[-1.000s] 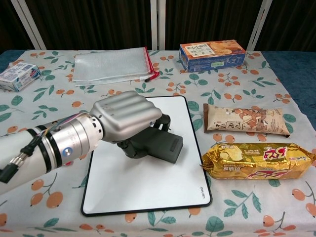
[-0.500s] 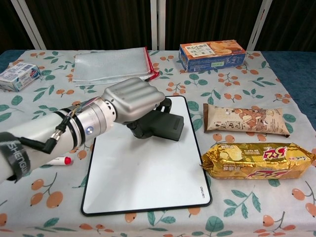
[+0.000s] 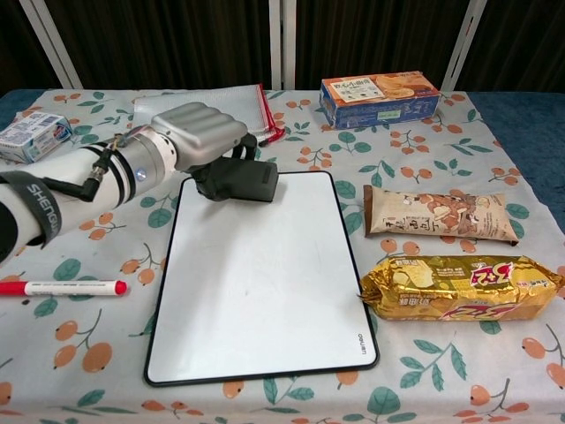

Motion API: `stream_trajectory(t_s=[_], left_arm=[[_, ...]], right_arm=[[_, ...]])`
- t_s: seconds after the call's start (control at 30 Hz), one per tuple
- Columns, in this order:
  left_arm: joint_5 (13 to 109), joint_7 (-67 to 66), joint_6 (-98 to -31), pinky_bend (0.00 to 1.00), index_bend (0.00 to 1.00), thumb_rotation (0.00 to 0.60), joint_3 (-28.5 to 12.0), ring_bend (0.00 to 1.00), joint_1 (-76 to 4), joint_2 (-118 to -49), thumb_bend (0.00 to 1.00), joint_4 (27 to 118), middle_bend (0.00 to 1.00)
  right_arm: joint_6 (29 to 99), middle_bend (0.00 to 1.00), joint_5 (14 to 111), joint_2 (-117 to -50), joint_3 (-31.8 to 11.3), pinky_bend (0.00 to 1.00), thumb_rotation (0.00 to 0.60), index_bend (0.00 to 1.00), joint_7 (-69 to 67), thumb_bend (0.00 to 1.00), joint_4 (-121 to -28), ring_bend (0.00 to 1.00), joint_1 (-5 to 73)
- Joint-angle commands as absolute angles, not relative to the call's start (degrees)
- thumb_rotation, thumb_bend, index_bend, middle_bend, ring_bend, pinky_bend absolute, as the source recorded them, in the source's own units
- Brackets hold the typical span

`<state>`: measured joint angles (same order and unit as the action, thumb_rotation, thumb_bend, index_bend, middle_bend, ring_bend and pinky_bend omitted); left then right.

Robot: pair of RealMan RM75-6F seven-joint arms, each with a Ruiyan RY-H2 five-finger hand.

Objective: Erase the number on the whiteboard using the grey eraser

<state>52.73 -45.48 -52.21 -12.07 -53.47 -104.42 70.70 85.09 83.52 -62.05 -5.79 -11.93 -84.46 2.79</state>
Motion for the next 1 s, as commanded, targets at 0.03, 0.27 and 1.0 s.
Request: stream_trajectory(t_s=[0.03, 0.27, 1.0], left_arm=[[54.7, -42.87, -54.78, 0.5, 0.67, 0.6, -12.65, 0.62, -52.3, -101.59, 0.54, 73.95, 0.65], [59.63, -37.21, -61.99, 0.5, 0.67, 0.6, -13.04, 0.62, -47.64, -92.47, 0.54, 84.89, 0.65], [77.68, -14.64, -67.46, 0.51, 0.67, 0.6, 1.66, 0.62, -32.24, -84.43, 0.54, 79.45, 0.65]], right_arm=[[85.14, 0.0, 83.43, -61.97, -5.77, 0.0, 0.6, 0.0, -11.8, 0.25, -84.59, 0.0, 2.7], [85.25, 0.0, 83.91, -62.06, -5.7, 0.0, 0.6, 0.0, -10.54, 0.25, -85.16, 0.0, 2.95], [84.12, 0.0, 84.03, -63.02, -5.54, 0.0, 0.6, 0.0, -8.33, 0.25, -85.53, 0.0, 4.09]])
